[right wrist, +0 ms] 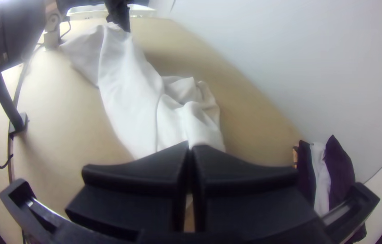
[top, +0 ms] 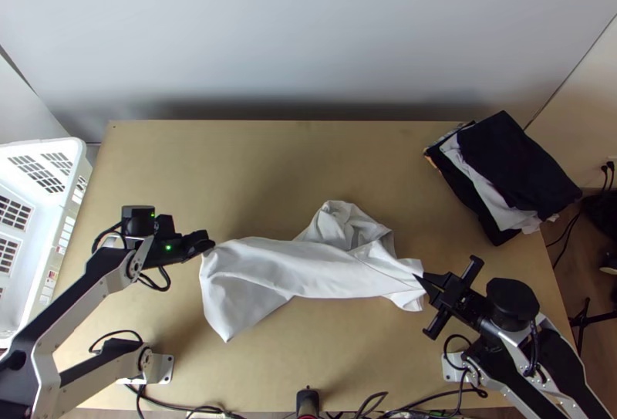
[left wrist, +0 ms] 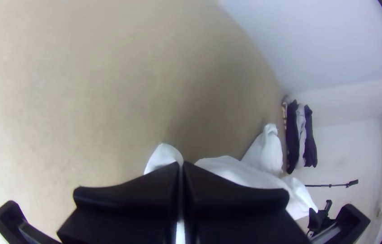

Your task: Fold the t-shirt

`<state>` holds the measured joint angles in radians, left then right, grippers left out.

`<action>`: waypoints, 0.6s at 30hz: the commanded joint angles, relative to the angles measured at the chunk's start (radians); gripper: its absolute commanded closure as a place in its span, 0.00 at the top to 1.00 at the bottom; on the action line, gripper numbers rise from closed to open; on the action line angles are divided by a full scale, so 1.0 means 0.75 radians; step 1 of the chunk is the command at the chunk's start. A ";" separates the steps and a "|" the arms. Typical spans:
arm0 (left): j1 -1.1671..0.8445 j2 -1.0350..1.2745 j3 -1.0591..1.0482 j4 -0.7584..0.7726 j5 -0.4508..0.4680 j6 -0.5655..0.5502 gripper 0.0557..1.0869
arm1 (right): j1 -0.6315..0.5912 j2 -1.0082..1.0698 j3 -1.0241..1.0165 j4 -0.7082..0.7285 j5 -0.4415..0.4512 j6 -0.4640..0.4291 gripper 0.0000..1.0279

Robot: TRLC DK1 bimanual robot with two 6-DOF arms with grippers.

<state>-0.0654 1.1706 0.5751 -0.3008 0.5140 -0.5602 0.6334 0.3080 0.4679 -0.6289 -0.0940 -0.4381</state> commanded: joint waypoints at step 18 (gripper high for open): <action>0.071 -0.362 0.526 0.452 -0.057 -0.276 0.03 | -0.217 0.649 0.452 0.566 0.033 0.412 0.02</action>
<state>0.0113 0.8848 0.8379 0.0105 0.4999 -0.7841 0.5079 0.5858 0.6285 -0.3470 -0.0830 -0.2504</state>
